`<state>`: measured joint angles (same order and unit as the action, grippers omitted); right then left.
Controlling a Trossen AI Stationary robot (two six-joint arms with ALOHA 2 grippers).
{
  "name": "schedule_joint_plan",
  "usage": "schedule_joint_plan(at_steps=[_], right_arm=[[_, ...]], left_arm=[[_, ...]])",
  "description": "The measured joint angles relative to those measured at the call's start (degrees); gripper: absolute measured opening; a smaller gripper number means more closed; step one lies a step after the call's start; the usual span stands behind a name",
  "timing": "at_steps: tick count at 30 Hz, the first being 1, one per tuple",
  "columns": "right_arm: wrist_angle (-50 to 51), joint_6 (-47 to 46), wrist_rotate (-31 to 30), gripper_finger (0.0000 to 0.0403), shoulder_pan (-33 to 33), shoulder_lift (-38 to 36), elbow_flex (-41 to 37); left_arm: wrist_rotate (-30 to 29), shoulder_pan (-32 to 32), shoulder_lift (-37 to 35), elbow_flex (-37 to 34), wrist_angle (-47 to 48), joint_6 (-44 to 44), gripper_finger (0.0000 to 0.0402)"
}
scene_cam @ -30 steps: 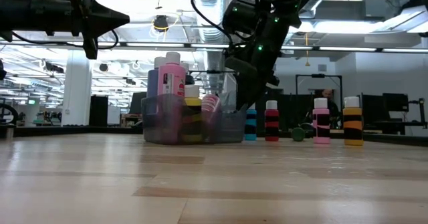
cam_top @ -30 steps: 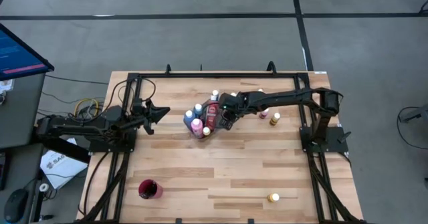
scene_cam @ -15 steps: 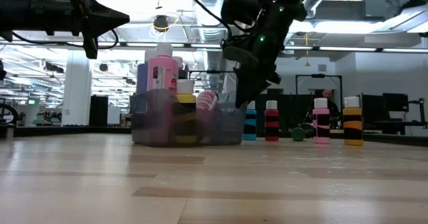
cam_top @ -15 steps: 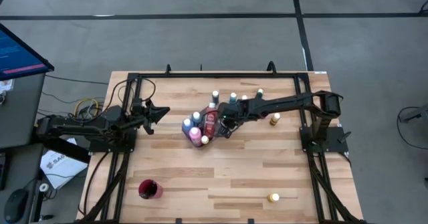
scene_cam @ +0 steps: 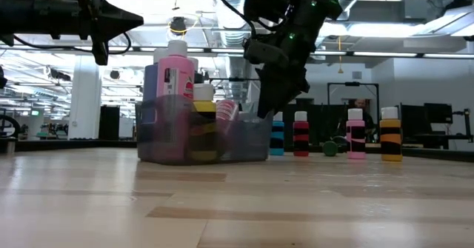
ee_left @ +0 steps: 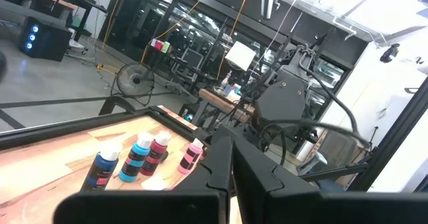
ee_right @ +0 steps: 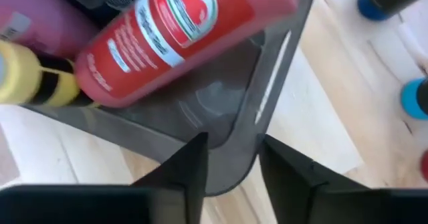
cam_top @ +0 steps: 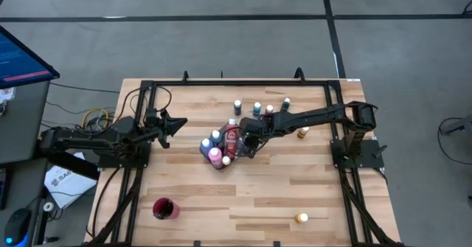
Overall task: Pick & Place Paint Supplies
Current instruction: Adjust the large pink paint bottle in the black bin
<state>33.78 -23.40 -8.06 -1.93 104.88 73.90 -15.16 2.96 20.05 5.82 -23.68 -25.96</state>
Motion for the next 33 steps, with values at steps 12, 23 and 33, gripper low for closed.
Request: schedule_joint_plan(at_steps=[12,23,33], right_arm=[[5.1,3.9,0.9,0.0239,-4.0,0.0,9.8],[1.6,-2.2,6.9,0.0246,-11.2,3.3,12.2],[-3.8,-4.6,10.2,0.0247,-12.2,6.1,12.8]], left_arm=[[0.0,0.0,0.0,0.0,0.0,0.0,0.0003],[0.0,0.0,0.0,0.0,0.0,0.0,0.0003],[0.0,0.0,0.0,0.0,0.0,0.0,0.0003]])
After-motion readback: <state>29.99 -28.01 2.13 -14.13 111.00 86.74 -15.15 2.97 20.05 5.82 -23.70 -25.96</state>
